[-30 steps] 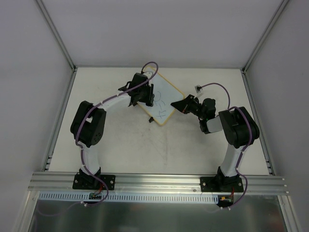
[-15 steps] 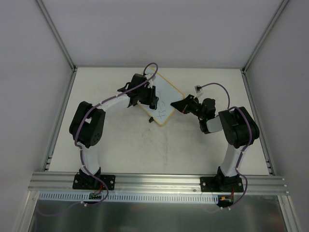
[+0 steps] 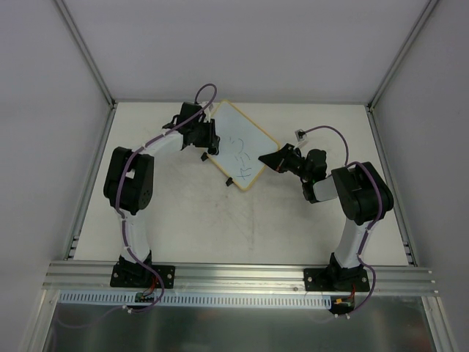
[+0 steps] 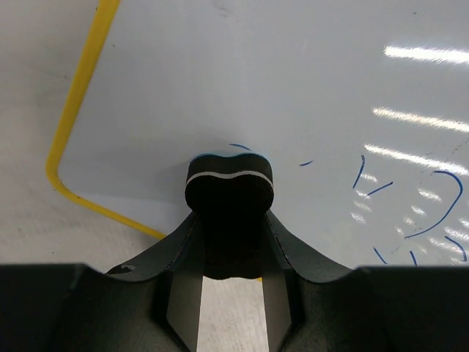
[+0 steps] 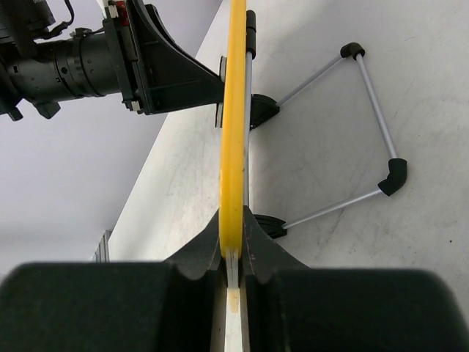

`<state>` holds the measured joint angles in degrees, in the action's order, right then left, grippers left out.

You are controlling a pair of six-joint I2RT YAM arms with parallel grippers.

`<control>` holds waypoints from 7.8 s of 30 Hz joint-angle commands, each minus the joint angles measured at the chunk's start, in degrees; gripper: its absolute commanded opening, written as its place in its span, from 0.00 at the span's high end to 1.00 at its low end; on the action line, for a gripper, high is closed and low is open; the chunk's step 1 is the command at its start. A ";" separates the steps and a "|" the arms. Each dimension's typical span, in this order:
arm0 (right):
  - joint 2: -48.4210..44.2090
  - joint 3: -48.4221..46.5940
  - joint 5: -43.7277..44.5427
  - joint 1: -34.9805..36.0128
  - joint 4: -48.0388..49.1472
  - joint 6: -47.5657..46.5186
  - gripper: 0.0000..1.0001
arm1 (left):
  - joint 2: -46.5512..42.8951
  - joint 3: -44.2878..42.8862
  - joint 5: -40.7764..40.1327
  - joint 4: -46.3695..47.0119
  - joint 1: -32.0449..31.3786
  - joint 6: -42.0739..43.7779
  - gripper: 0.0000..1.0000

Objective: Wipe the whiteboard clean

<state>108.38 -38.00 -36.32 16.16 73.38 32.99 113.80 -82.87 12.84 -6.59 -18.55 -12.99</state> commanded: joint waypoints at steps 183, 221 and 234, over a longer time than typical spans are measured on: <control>-3.17 -1.55 -4.38 2.21 14.33 0.05 1.00 | -5.78 12.56 7.26 16.52 -24.08 -0.55 1.00; -2.73 -1.82 -4.47 2.12 14.33 0.14 1.00 | -9.38 18.53 3.42 13.01 -9.22 0.07 1.00; -1.85 -3.22 -4.29 2.29 14.42 0.58 1.00 | -8.24 17.39 -1.24 15.20 -15.47 -1.07 1.00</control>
<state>108.27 -38.59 -36.27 16.69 72.82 32.42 104.01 -63.57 8.82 6.55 -30.98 -12.67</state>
